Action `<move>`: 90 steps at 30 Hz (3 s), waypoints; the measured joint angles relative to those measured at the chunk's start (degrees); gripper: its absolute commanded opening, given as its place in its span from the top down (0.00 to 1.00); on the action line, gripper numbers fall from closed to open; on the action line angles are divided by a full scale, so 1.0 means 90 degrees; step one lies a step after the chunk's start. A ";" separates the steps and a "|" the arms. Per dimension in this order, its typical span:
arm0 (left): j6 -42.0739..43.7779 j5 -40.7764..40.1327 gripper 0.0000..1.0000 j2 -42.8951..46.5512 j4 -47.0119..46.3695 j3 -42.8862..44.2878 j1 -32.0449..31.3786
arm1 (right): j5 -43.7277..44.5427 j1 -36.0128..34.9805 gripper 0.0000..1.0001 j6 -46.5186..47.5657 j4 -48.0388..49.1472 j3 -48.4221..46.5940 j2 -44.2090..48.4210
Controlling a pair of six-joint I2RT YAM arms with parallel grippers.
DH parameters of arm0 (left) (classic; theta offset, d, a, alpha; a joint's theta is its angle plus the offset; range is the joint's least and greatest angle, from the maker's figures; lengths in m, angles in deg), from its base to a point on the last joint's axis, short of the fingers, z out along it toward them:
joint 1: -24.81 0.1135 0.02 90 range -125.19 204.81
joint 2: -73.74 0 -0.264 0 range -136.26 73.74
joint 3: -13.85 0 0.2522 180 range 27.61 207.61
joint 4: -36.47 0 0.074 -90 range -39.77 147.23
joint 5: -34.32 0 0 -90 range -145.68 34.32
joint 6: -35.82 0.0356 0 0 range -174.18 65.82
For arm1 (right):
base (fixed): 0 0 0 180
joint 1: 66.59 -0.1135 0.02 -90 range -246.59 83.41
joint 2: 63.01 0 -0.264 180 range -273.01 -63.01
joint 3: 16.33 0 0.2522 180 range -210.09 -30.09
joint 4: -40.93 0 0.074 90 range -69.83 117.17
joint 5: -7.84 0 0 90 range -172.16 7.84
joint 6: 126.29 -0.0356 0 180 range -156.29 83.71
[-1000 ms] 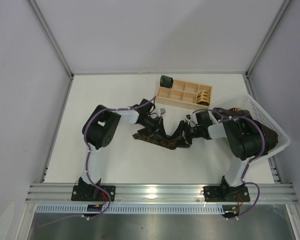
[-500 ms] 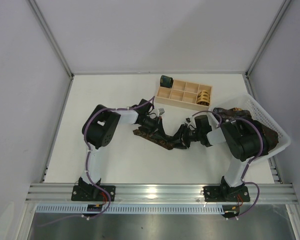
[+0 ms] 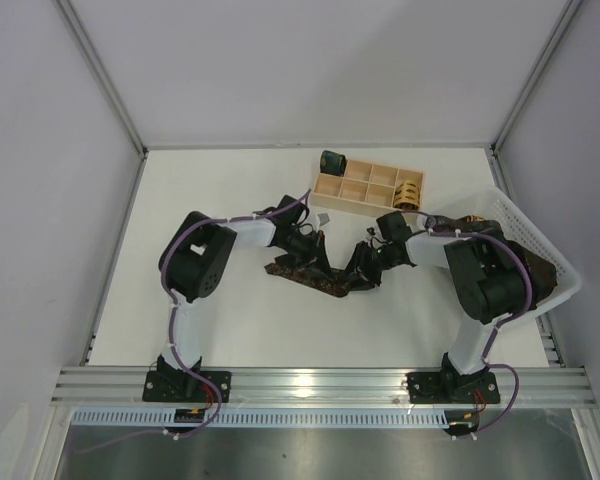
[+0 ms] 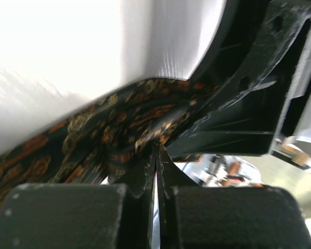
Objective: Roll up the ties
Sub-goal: Roll the tie
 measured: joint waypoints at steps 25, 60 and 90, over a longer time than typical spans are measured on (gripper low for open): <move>0.0593 -0.1494 0.94 0.1433 0.0406 -0.1319 -0.0063 | 0.4704 -0.0024 1.00 0.1583 -0.7040 -0.1319 0.0658; -0.1438 -0.0318 0.99 0.1865 -0.2302 -0.2715 -0.0658 | 0.5190 -0.1860 1.00 0.0597 -0.7468 -0.4918 -0.1256; -0.1936 -0.0838 1.00 0.0646 -0.1938 -0.1253 -0.0741 | 0.4114 -0.1858 1.00 0.0561 -0.7373 -0.4867 -0.1277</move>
